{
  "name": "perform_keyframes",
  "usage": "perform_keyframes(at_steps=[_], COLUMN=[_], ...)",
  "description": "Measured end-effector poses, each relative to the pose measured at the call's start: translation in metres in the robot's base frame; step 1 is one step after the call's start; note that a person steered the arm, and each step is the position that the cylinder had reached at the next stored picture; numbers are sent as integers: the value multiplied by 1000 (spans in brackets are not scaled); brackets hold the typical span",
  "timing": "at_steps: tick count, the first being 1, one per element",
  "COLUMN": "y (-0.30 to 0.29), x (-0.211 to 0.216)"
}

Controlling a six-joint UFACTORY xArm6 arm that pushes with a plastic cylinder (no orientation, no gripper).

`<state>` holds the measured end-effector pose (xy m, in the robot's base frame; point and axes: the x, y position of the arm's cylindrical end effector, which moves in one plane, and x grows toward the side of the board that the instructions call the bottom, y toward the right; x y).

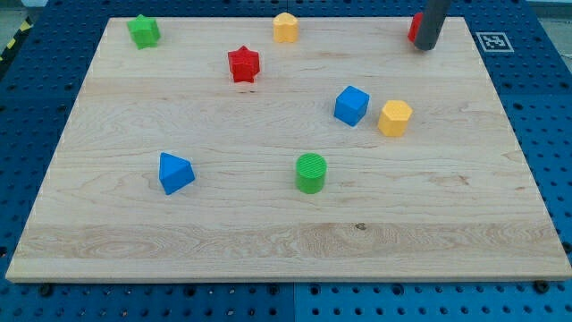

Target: Push the blue cube below the green star

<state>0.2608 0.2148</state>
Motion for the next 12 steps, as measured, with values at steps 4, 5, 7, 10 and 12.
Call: perform_keyframes(at_steps=[4, 5, 7, 10, 12], y=[-108, -108, -111, -137, -200], x=[54, 80, 145, 165, 166])
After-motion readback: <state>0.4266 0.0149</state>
